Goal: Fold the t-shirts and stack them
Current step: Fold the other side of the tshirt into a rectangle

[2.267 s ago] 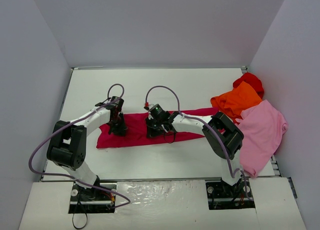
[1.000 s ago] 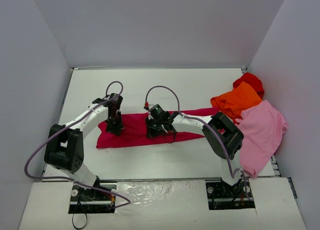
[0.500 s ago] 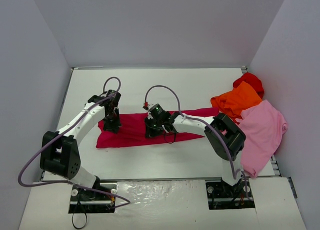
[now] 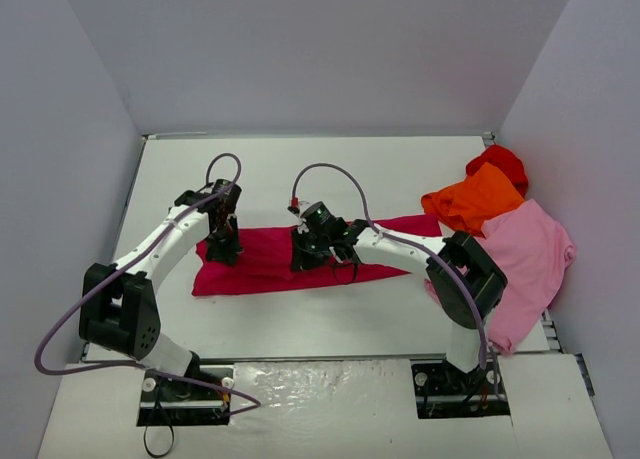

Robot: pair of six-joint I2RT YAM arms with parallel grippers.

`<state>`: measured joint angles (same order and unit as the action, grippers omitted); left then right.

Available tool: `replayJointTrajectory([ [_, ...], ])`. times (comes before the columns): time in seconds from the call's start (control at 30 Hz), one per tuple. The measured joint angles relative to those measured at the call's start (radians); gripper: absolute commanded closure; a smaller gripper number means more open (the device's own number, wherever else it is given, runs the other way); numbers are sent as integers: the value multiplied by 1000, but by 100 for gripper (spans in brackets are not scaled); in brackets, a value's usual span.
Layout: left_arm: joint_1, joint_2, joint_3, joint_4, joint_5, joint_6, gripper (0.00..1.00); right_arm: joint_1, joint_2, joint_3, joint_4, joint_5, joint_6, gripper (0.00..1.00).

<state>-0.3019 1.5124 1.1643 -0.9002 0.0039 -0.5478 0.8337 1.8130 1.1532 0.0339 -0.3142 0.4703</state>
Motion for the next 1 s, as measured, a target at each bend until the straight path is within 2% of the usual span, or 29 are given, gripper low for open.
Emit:
replayJointTrajectory([
  [0.03,0,0,0,1,1,1,100,0,0,-1,-1,-2,0,100],
  [0.1,0,0,-6,5,4,5,100,0,0,-7,0,-7,0,93],
  [0.17,0,0,-14,9,12,11,99,0,-1,-16,-3,-11,2,74],
  [0.23,0,0,-21,9,18,16,81,0,-1,-22,-15,-12,3,68],
  [0.3,0,0,-23,9,22,20,64,0,-1,-24,-25,-9,5,65],
  [0.4,0,0,-23,8,20,20,57,0,-4,-24,-44,6,6,65],
  [0.5,0,-2,-23,5,-2,19,67,0,-11,-20,-66,41,2,72],
  [0.57,0,-15,-21,2,-19,17,74,-1,-13,-9,-79,66,-4,88],
  [0.6,0,-27,-18,2,-27,15,85,-3,-13,1,-84,79,-7,99],
  [0.67,0,-57,-11,8,-39,10,99,-6,-12,31,-92,97,-14,100],
  [0.83,0,-110,3,88,-56,-3,100,-22,47,170,-83,114,-45,100],
  [1.0,0,19,63,144,-69,-5,100,-28,159,276,-76,87,-54,100],
])
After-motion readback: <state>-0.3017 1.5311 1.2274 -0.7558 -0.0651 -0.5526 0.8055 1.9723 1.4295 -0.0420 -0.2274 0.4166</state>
